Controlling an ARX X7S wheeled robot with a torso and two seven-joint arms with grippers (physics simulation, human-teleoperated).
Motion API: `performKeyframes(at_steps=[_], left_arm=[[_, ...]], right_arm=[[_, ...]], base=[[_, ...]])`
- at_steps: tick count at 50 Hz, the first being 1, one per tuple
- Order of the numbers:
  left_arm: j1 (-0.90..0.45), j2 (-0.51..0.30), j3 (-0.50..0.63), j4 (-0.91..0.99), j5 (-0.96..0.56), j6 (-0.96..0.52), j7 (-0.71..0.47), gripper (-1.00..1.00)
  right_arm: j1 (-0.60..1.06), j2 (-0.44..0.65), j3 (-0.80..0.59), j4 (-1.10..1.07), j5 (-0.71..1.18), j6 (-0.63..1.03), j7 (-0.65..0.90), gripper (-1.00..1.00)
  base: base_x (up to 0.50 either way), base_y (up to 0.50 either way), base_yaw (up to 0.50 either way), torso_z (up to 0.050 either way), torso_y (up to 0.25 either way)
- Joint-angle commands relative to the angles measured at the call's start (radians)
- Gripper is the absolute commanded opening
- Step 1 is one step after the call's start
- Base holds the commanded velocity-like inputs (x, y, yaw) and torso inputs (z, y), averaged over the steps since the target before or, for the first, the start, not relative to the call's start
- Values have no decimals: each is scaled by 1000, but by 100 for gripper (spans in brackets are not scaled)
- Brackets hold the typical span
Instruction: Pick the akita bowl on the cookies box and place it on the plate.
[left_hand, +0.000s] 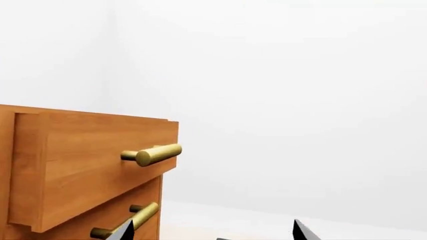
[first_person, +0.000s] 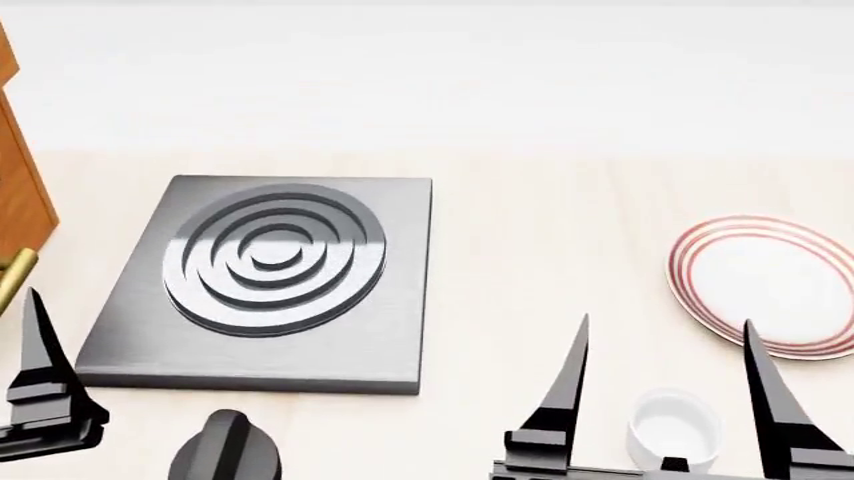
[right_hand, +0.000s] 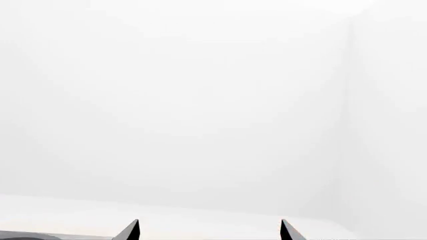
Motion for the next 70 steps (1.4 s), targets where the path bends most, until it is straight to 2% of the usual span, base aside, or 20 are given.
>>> performKeyframes(at_steps=[1, 9, 70], left_arm=[[2, -10, 7, -3, -6, 3, -9, 100], [0, -15, 10, -10, -8, 6, -16, 100], [0, -52, 37, -13, -31, 20, -55, 100]], right_arm=[[0, 7, 0, 2, 17, -12, 2, 100], [-2, 12, 2, 1, 26, -17, 6, 100], [-13, 60, -7, -13, 99, -24, 24, 100]], base=[[0, 0, 0, 0, 0], [0, 0, 0, 0, 0], [0, -484, 0, 0, 0]])
